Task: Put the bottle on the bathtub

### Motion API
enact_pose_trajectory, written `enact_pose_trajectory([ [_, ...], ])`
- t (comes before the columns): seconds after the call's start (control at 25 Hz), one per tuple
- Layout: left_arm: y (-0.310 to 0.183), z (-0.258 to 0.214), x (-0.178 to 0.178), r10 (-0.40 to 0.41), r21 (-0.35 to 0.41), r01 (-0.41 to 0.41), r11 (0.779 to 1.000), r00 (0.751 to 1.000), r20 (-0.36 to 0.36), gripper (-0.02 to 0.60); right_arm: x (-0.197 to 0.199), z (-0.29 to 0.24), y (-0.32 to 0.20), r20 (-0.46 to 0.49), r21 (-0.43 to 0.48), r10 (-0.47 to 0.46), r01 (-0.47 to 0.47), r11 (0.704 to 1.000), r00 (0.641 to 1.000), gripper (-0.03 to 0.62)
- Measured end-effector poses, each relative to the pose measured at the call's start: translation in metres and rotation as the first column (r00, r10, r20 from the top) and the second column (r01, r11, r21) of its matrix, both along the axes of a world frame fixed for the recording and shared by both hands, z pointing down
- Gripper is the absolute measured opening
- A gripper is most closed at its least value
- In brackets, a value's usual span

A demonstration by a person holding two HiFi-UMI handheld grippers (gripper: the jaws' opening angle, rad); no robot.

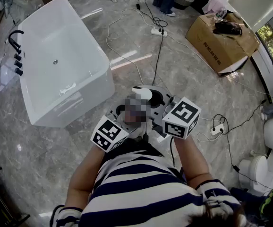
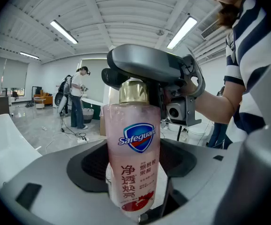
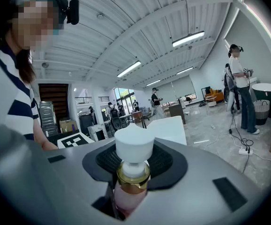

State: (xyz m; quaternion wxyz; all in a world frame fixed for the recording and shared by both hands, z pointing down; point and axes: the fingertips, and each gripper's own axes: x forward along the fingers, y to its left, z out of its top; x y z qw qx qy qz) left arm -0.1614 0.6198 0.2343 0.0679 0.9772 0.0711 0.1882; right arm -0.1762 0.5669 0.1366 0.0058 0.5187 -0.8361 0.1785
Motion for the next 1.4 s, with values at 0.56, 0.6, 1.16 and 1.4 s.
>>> enact_pose_trajectory([
  [0.56, 0.005, 0.010, 0.038, -0.027, -0.002, 0.027, 1.000, 0.999, 0.016, 0.324, 0.039, 0.010, 0.005, 0.040, -0.019, -0.022, 0.023, 1.000, 0.999, 0.158],
  [0.6, 0.005, 0.011, 0.039, -0.034, -0.004, 0.035, 0.999, 0.999, 0.015, 0.324, 0.039, 0.011, 0.005, 0.040, -0.020, -0.026, 0.027, 0.999, 0.999, 0.157],
  [1.16, -0.053, 0.015, 0.071, -0.059, -0.015, 0.059, 0.998, 0.998, -0.013, 0.324, 0.069, 0.018, -0.054, 0.027, -0.038, -0.020, 0.021, 0.999, 0.999, 0.156],
  [1.4, -0.103, 0.017, 0.085, -0.072, -0.025, 0.071, 0.997, 0.997, -0.029, 0.324, 0.082, 0.022, -0.104, 0.016, -0.044, -0.033, 0.033, 0.998, 0.999, 0.157],
])
